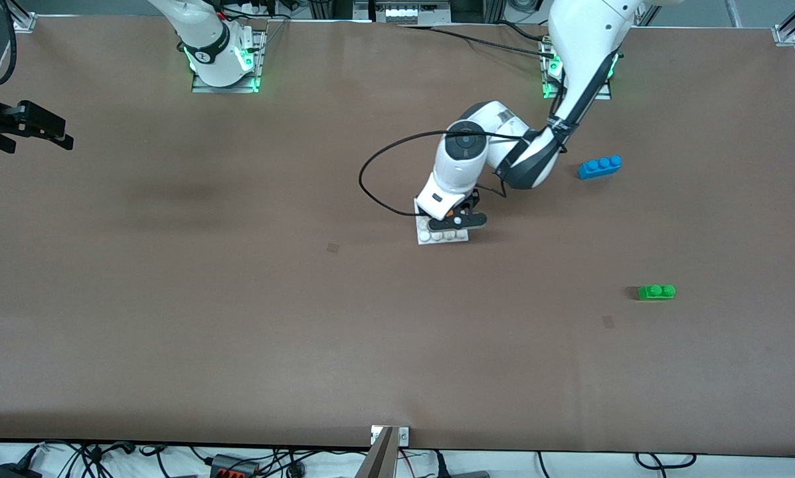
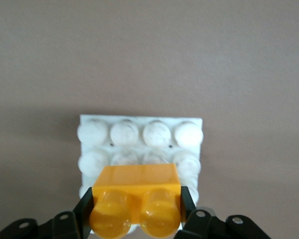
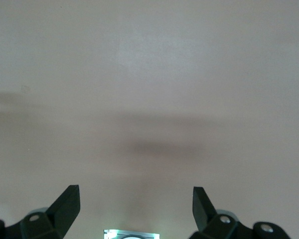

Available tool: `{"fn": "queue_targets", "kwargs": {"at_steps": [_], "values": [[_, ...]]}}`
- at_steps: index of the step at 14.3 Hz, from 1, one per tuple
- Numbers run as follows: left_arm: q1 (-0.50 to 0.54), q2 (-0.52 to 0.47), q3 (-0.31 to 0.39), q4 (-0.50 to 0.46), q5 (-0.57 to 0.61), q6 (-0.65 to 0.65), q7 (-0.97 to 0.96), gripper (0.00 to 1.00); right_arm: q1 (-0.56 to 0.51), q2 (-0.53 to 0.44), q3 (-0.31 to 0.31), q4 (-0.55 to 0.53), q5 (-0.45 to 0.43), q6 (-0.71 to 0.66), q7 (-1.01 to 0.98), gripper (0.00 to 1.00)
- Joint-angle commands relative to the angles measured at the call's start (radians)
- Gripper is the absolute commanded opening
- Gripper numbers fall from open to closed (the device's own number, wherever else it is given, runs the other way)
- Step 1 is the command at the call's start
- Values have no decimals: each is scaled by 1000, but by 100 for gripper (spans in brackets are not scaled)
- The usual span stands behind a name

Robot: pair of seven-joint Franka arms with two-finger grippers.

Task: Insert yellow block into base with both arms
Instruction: 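Move the yellow block over the white base with the left gripper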

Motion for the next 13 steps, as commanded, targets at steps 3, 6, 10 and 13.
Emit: {"fn": "queue_targets", "kwargs": {"at_steps": [3,6,10,13], "values": [[-25,6,14,8,36,17,-39,47,-8,-31,0,-47,-10,28,-12,100],[17,-36,5,-41,48,43,-34,47,-22,-29,0,-47,-10,34,-11,100],[-5,-30,6,-41,50,44,-45,47,-34,-20,0,-47,-10,59,67,100],[-11,-30,6,-47,67,44,-46,47,-31,-17,2,-47,-10,59,89,100]]}}
